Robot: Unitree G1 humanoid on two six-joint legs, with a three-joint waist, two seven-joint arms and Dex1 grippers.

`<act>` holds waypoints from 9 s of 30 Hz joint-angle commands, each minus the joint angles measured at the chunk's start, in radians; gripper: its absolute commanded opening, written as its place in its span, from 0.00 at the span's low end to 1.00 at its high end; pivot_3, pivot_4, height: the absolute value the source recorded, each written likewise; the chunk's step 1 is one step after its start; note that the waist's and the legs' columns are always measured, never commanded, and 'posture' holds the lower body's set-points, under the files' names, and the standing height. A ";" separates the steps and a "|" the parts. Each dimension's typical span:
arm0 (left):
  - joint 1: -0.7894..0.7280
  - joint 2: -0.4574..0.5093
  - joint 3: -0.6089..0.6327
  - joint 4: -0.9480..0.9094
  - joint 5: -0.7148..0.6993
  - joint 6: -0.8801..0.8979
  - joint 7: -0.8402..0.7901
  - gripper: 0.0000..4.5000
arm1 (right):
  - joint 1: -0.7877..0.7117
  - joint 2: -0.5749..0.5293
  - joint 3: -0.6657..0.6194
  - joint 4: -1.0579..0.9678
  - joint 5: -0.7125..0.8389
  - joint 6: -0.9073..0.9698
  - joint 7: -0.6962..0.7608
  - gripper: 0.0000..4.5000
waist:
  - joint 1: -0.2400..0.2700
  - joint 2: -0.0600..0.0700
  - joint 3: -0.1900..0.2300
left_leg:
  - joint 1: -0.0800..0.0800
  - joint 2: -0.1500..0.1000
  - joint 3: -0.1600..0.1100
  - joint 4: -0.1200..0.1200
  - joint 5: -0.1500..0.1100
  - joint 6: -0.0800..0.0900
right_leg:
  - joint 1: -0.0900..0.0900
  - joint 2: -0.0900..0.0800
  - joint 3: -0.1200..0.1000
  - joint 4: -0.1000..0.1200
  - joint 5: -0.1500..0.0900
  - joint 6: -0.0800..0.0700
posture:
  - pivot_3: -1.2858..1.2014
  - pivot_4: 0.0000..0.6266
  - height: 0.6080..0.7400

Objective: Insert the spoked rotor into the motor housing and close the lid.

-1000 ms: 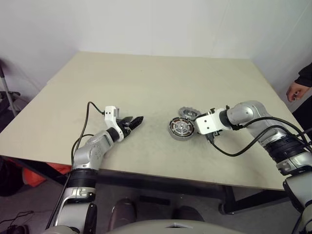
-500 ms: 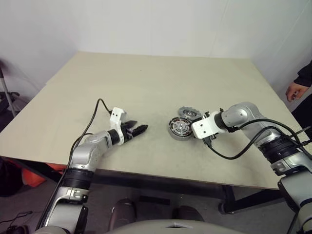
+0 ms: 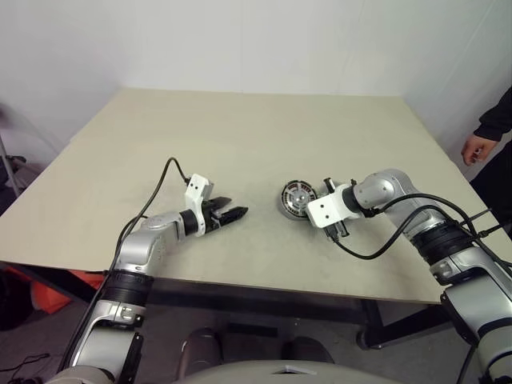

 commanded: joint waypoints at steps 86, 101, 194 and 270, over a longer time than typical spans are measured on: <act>0.023 0.016 0.003 -0.094 -0.011 0.016 -0.015 0.83 | 0.421 0.472 -1.128 -0.567 1.434 1.949 -1.054 0.99 | 0.038 0.004 0.000 | -0.007 -0.001 0.000 -0.015 0.012 -0.020 | -0.018 0.001 0.000 0.004 -0.007 0.002 | 0.52 0.00 1.00; 0.013 0.017 0.015 -0.073 -0.005 0.002 0.002 0.83 | 0.321 0.475 -1.077 -0.401 1.299 1.806 -1.095 0.99 | 0.046 0.004 -0.001 | -0.007 -0.001 0.000 -0.016 0.013 -0.022 | -0.017 0.001 0.000 0.004 -0.007 0.004 | 0.52 0.00 1.00; 0.034 -0.001 0.030 -0.076 0.007 -0.001 0.059 0.83 | 0.160 0.577 -0.671 -0.476 1.206 1.366 -0.867 0.99 | 0.025 0.003 -0.001 | -0.009 -0.001 -0.001 -0.019 0.014 -0.024 | -0.021 0.001 -0.001 0.004 -0.003 -0.004 | 0.52 0.00 1.00; 0.026 0.009 0.072 -0.070 -0.001 -0.002 0.091 0.83 | 0.192 0.479 -0.263 -0.123 0.430 0.723 -0.599 0.71 | 0.022 0.002 -0.001 | -0.007 0.000 -0.001 -0.010 0.010 -0.017 | -0.017 0.001 -0.001 0.006 -0.003 -0.004 | 0.52 0.00 1.00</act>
